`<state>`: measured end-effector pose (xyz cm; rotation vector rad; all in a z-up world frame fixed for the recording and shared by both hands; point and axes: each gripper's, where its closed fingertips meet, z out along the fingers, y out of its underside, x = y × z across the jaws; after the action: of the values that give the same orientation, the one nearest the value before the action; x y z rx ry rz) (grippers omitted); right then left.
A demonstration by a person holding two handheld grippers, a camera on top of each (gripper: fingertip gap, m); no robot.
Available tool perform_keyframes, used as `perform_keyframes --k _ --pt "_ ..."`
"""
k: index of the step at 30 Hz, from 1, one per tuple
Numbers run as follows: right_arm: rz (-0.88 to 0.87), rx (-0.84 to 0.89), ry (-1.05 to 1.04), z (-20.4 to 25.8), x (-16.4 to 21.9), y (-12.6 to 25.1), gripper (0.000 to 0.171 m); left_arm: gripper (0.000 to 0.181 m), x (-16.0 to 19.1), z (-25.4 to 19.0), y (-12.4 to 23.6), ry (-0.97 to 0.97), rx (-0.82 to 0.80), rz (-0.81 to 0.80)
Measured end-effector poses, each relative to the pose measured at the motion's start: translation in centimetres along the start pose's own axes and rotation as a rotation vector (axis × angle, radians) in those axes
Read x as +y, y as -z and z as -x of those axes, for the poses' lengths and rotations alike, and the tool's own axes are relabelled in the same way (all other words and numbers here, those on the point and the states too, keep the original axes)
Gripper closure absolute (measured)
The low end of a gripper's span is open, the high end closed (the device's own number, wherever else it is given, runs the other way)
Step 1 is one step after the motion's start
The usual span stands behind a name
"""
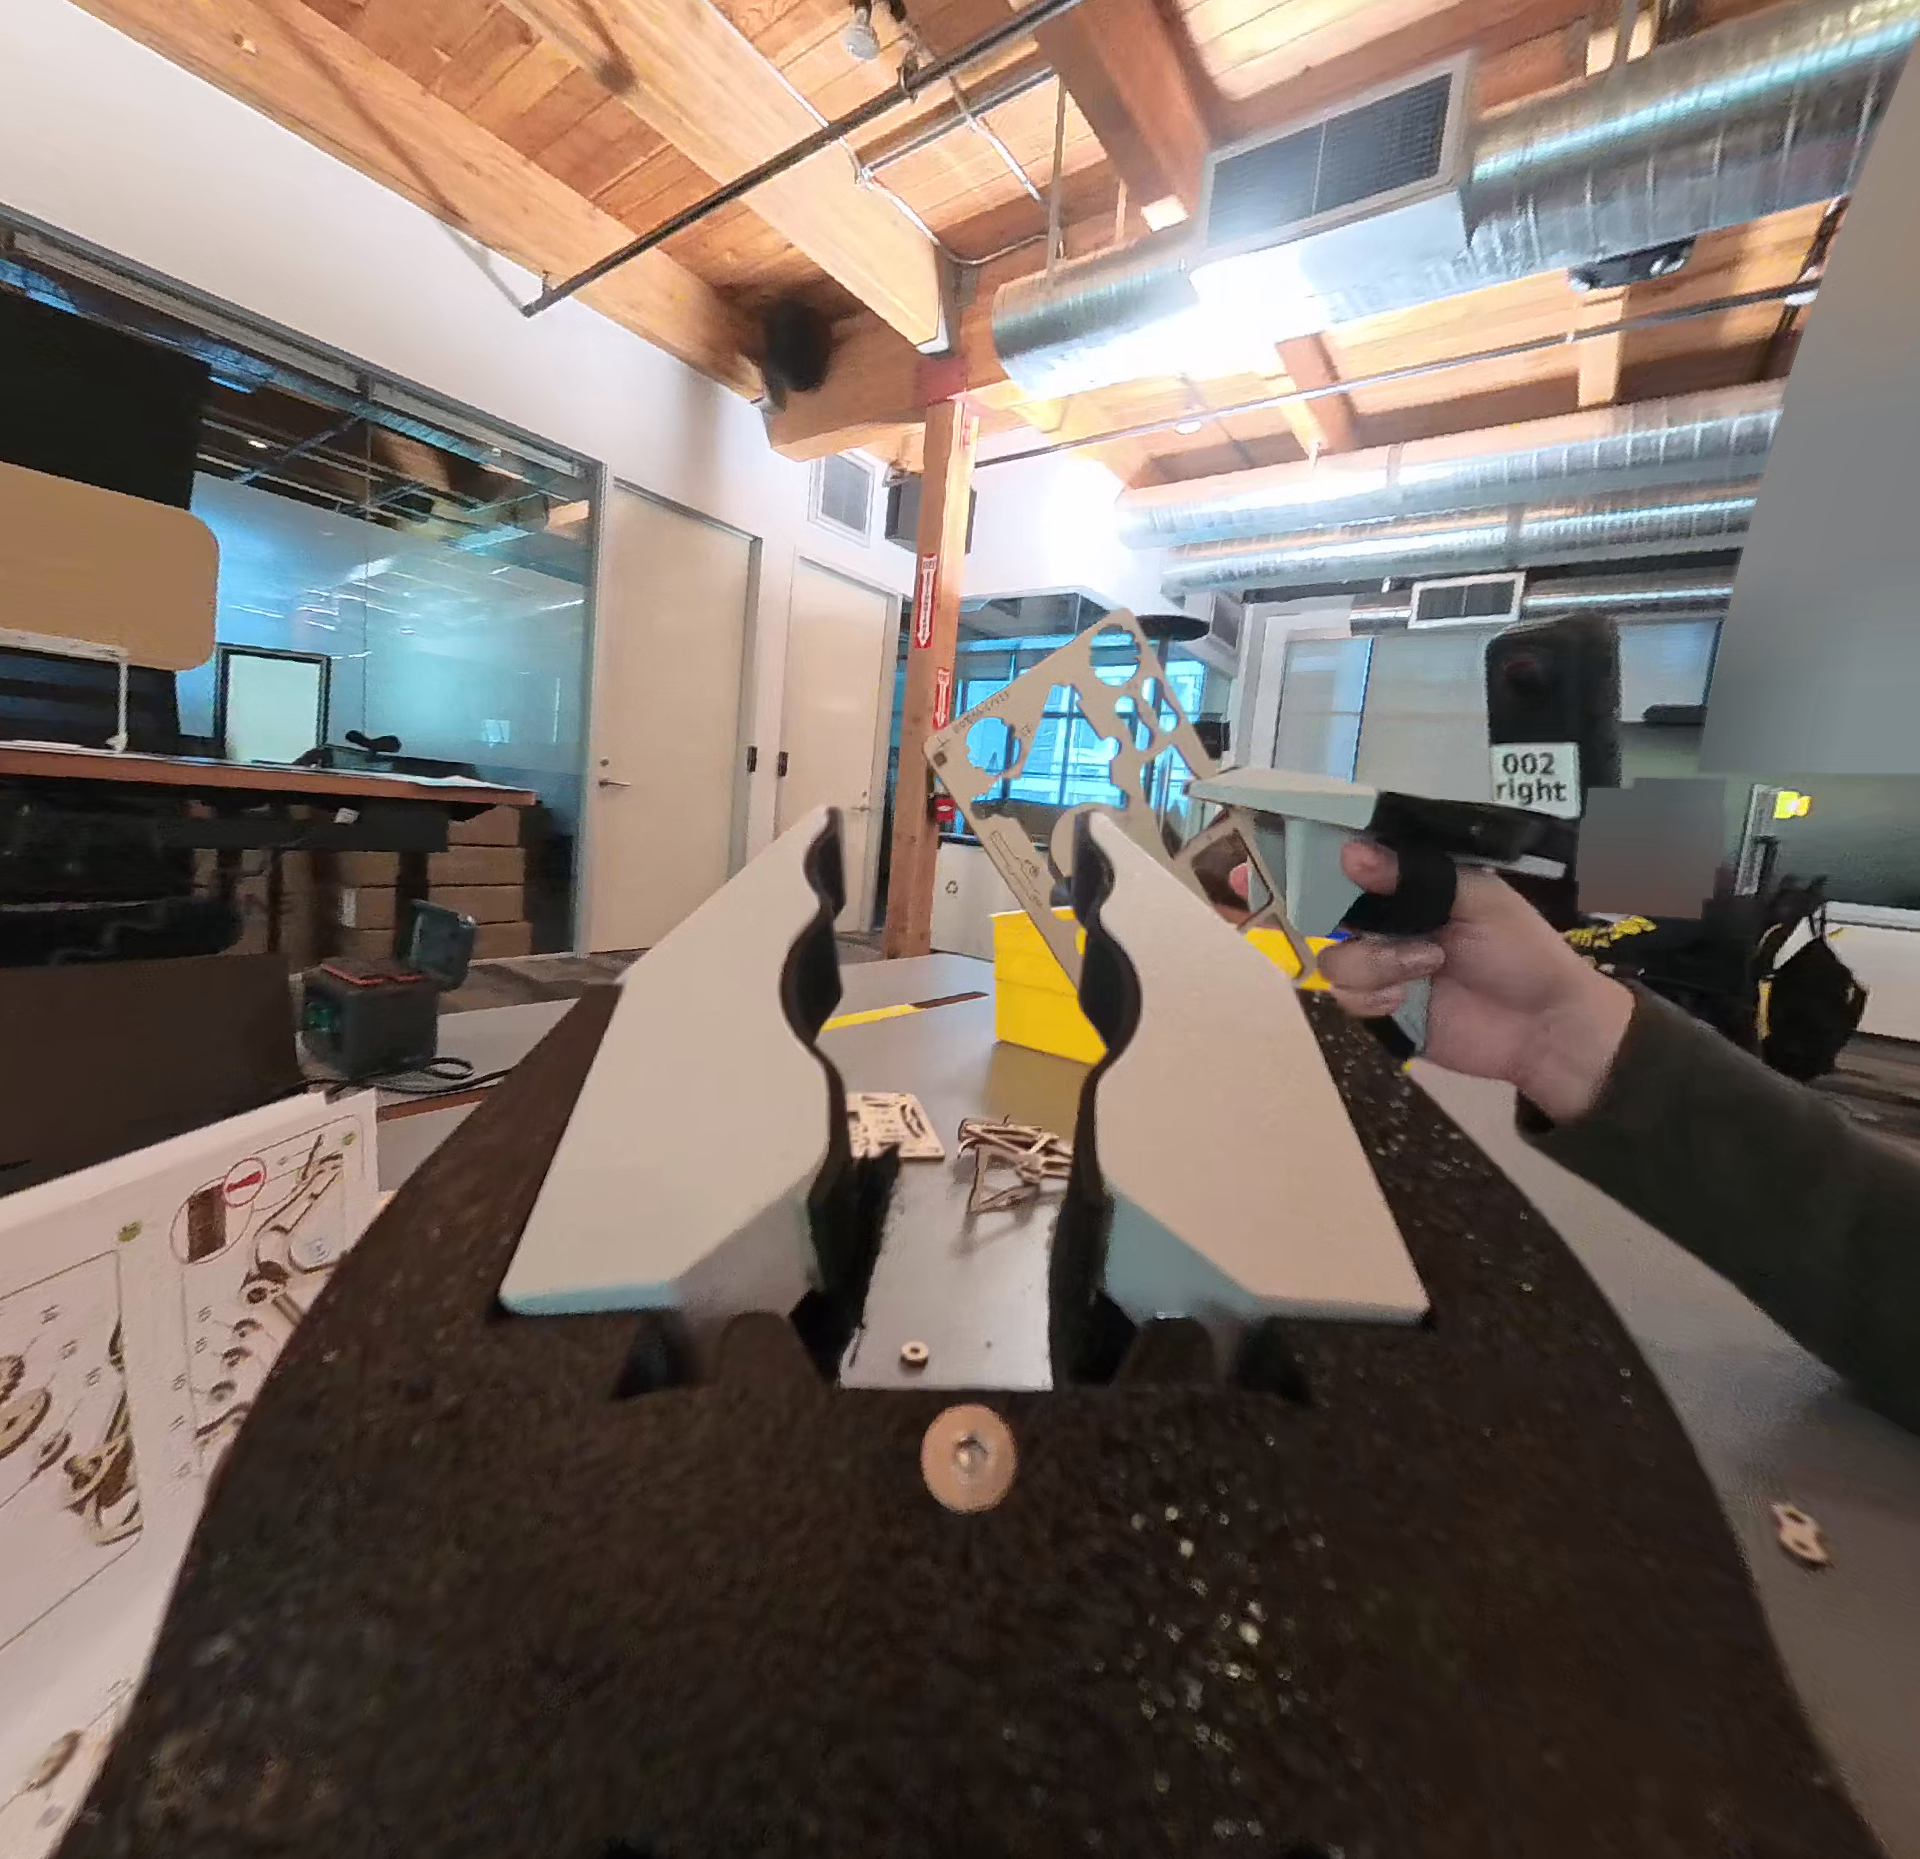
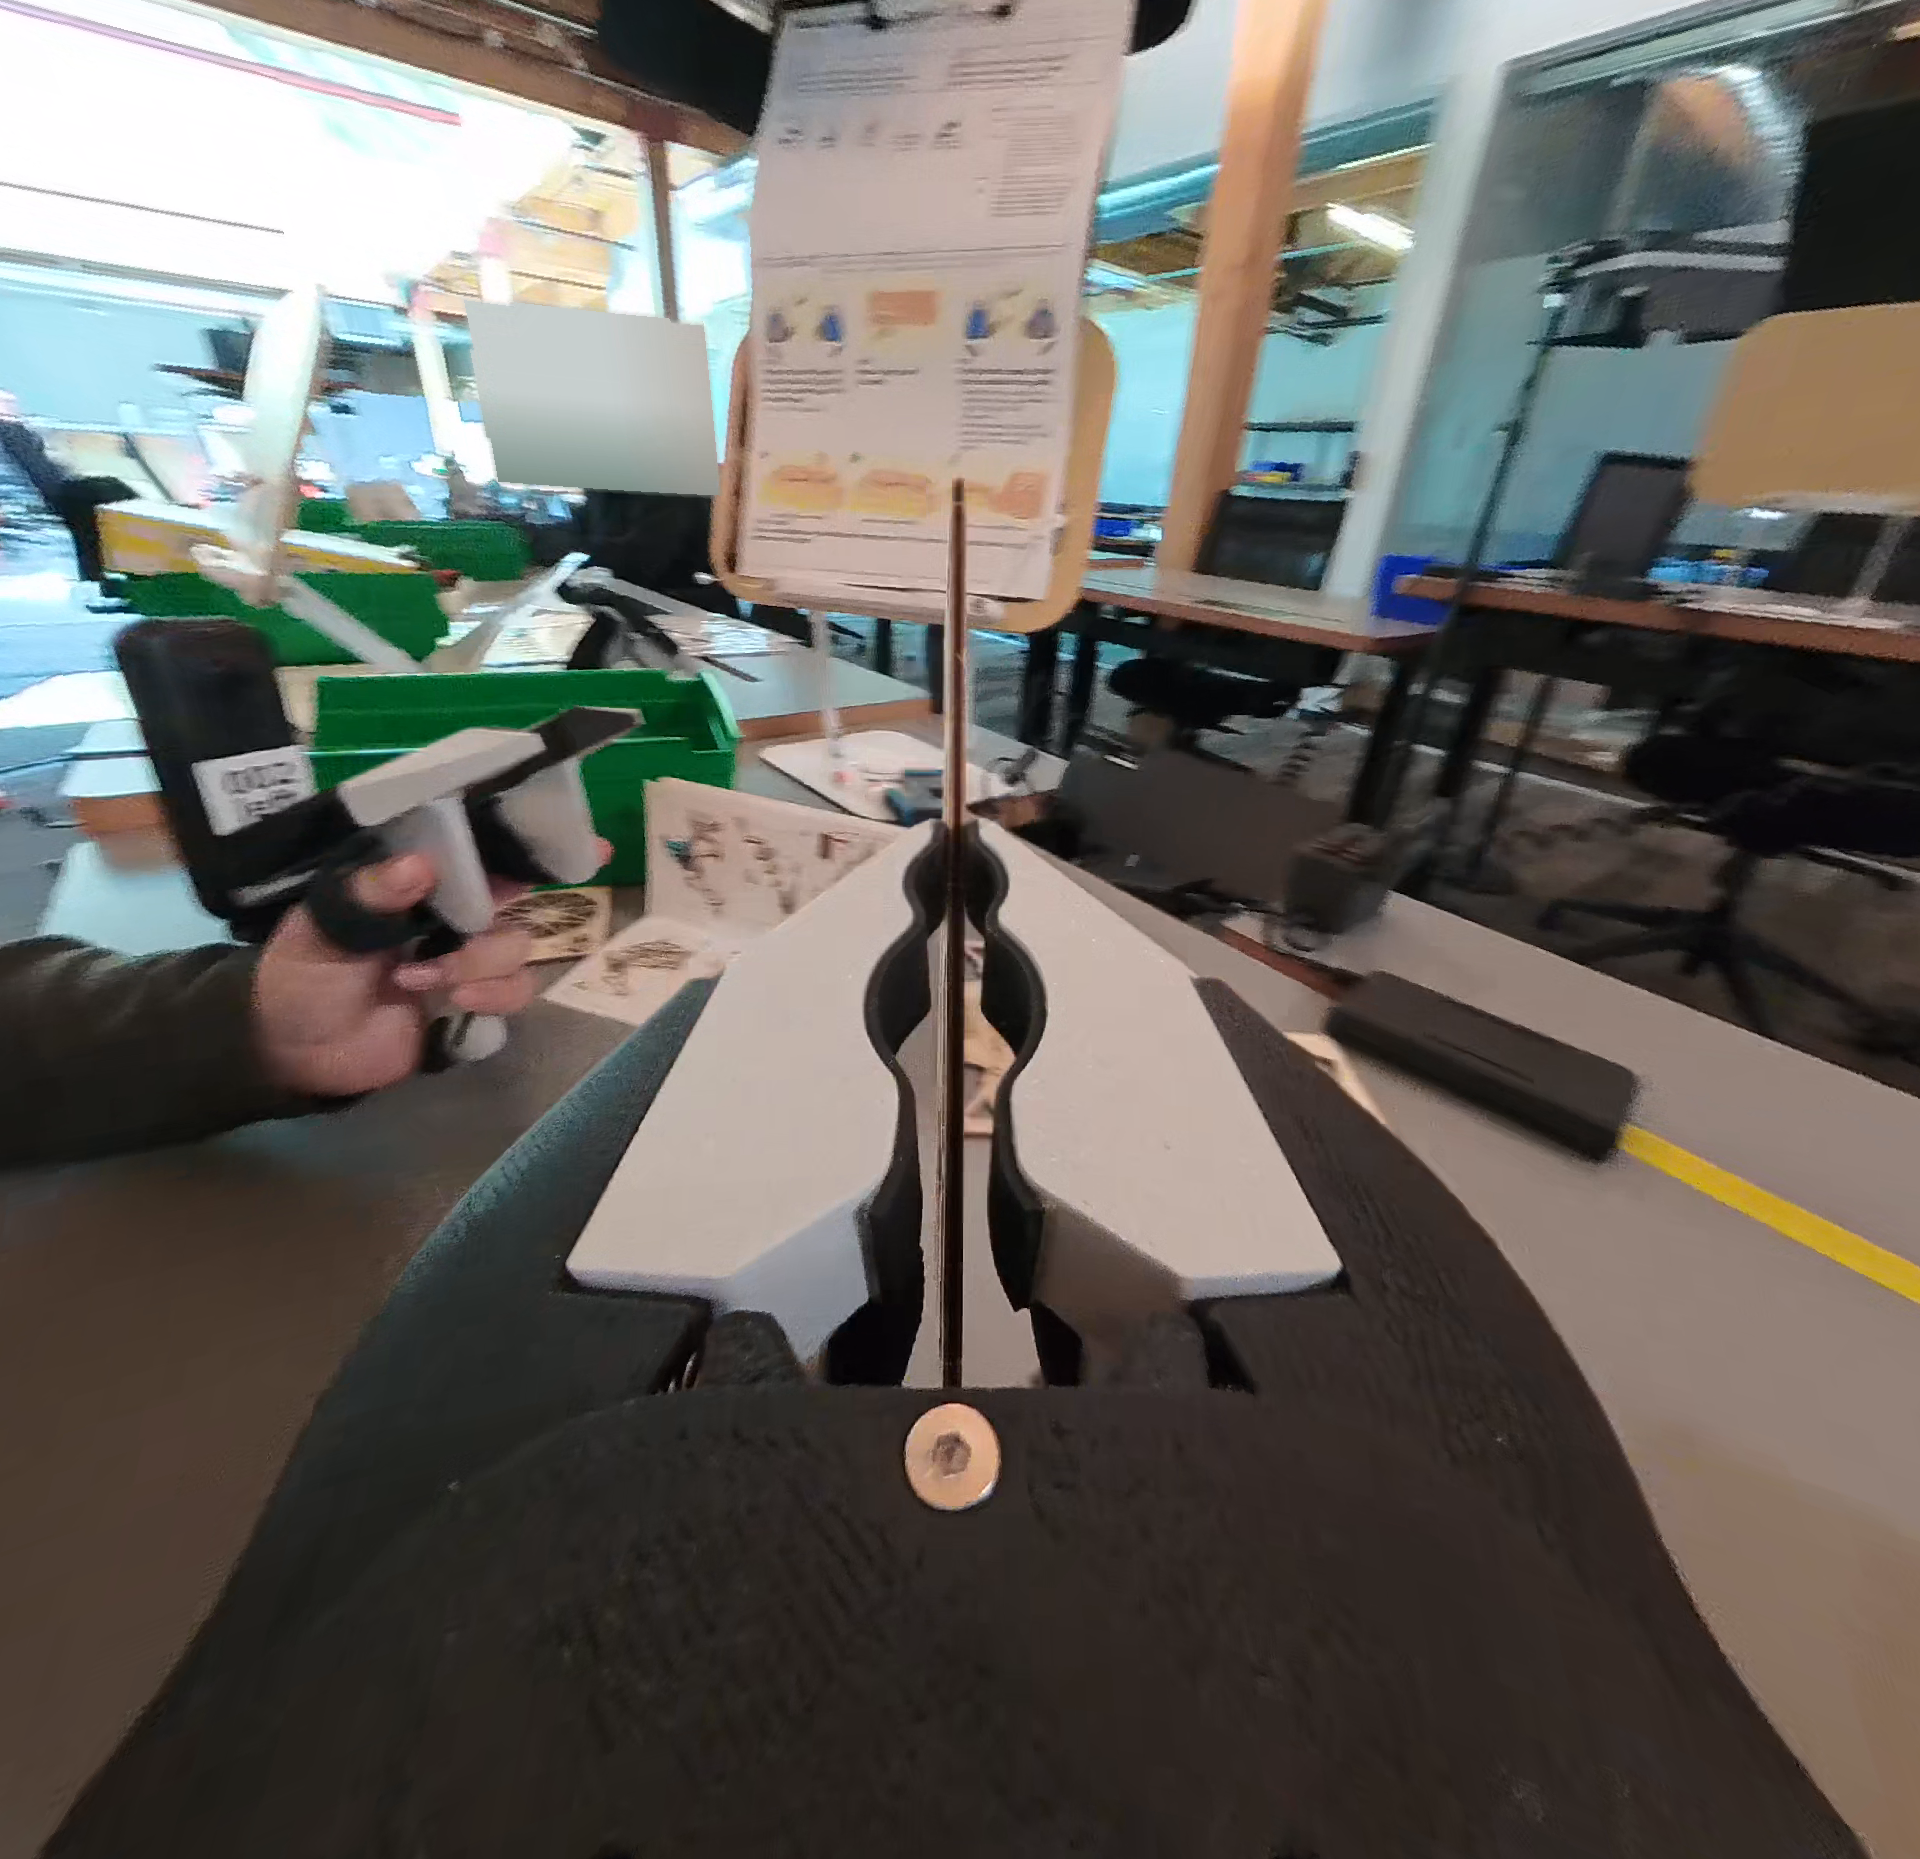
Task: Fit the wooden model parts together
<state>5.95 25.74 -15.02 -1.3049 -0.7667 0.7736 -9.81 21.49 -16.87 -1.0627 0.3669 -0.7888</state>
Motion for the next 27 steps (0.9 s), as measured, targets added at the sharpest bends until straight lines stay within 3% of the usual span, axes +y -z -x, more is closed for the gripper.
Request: perform_keyframes --k 4,14,18,22,27 --pt "0.076 0.116 0.025 -3.5 1.2 0.5 0.171 0.141 0.8 0.4 0.0 -0.03 -0.021 0.024" --pt "0.555 0.284 0.202 -15.9 7.9 -1.6 0.171 0.142 2.1 1.2 -0.1 -0.039 -0.039 0.076" --pt "0.761 0.415 0.364 -21.4 10.5 -2.0 0.171 0.142 2.4 1.7 -0.1 -0.069 -0.053 0.095" --pt "0.972 0.562 0.669 -25.9 12.5 -1.6 0.171 0.143 3.0 1.8 -0.2 -0.058 -0.051 0.115" --pt "1.134 0.414 0.776 -25.3 17.3 -1.9 0.17 0.143 3.5 1.6 -0.3 -0.054 -0.039 0.137"
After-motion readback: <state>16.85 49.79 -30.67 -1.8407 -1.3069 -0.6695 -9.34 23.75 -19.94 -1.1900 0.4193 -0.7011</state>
